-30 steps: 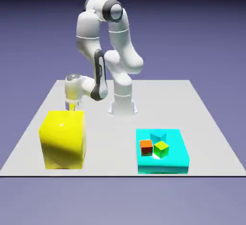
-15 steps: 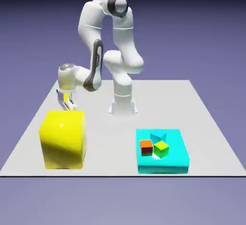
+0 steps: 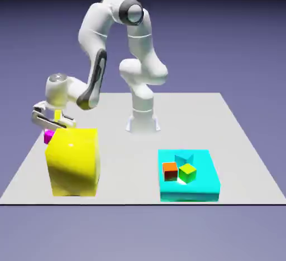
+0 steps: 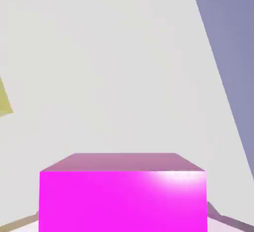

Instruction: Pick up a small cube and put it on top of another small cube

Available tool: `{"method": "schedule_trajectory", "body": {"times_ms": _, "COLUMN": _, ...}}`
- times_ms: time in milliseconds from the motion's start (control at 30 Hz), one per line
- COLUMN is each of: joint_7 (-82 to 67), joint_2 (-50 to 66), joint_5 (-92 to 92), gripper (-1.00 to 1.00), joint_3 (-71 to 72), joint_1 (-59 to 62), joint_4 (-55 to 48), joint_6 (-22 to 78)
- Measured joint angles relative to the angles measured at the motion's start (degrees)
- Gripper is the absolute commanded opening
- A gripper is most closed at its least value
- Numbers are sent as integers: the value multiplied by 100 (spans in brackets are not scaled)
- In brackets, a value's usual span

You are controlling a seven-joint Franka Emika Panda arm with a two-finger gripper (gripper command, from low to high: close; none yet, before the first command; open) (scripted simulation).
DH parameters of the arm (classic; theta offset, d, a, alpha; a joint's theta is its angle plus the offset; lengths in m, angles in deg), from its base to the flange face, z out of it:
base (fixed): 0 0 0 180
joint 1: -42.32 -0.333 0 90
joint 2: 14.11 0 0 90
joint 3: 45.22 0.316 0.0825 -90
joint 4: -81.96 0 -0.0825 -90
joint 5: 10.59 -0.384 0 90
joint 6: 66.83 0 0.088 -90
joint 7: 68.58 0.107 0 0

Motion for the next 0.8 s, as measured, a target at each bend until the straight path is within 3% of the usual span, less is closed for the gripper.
{"method": "schedule_trajectory", "body": {"times_ms": 433, "joint_7": -3240, "joint_2": 814, "joint_5": 202, "gripper": -100, "joint_3": -595, "joint_1": -733, "joint_4": -1504, "joint_6": 303}}
{"method": "schedule_trajectory", "body": {"times_ms": 800, "joint_7": -5852, "joint_2": 2127, "joint_5": -142, "gripper": -100, "joint_3": -377, "joint_1": -2050, "joint_4": -3787, "joint_6": 483}}
